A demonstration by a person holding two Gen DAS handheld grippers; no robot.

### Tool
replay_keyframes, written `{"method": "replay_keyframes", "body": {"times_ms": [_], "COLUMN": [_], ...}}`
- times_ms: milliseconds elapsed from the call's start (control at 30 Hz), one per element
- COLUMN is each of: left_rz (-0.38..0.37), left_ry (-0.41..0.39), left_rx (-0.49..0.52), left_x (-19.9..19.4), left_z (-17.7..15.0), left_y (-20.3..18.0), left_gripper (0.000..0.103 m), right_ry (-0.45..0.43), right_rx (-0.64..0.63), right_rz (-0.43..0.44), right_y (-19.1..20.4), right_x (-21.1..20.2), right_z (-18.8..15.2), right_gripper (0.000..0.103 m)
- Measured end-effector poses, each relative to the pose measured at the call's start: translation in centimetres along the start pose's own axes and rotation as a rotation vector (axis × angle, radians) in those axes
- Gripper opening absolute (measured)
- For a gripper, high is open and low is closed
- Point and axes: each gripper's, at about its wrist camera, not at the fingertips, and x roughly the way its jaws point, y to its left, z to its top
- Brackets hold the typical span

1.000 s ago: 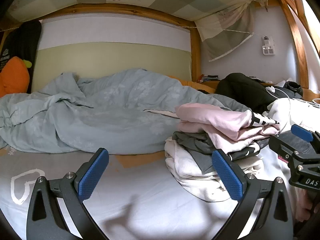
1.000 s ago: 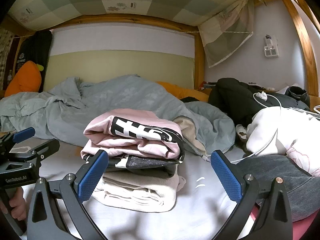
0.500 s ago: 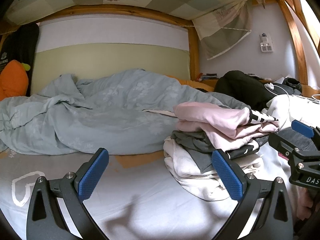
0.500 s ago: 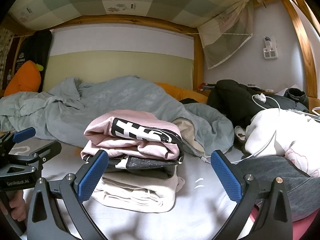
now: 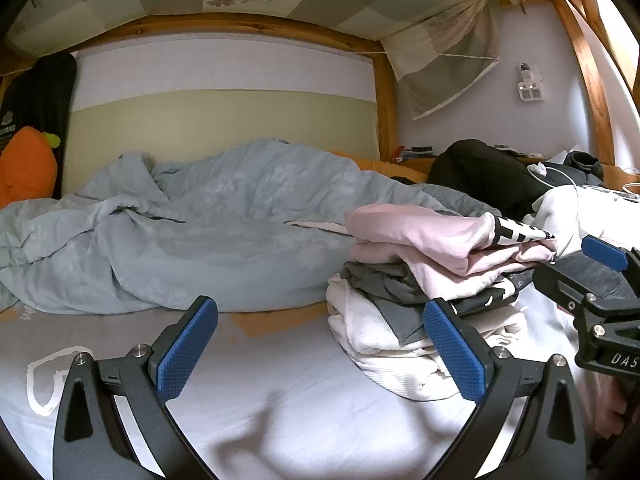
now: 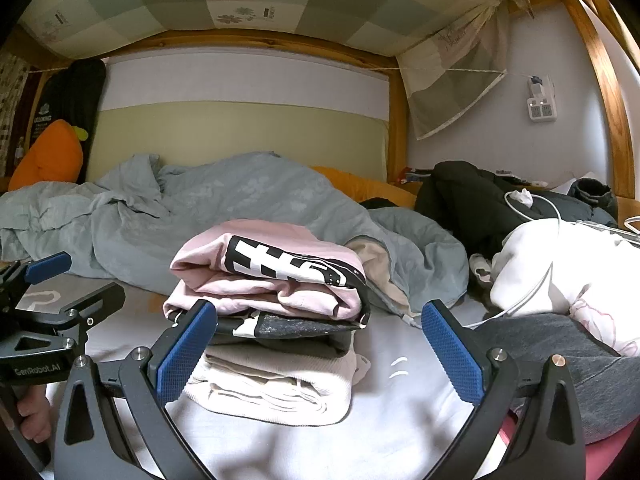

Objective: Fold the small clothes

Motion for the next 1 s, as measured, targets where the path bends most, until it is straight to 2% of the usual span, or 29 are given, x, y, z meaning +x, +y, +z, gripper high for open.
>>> {"method": "replay_keyframes", "body": {"times_ms": [867,1000], "left_rz": [0.003,0.012], "left_ry": [-0.015,-0.017], "left_rx": [0.011,0.042], "left_x": [-0.11,0.07], "left_z": [0.13,-0.02], "left_y": [-0.22,-0.9], "left_gripper": [0.103,0.103], "right_ry": [-0.001,-0.026], "right_rx": [0.0,0.027], "right_rz": [0.001,-0.048], "right_y": [-0.09,-0.49], "right_x": [0.08,-0.41], "right_z": [-0.05,-0.14], "right_gripper": [0.103,0.103]}}
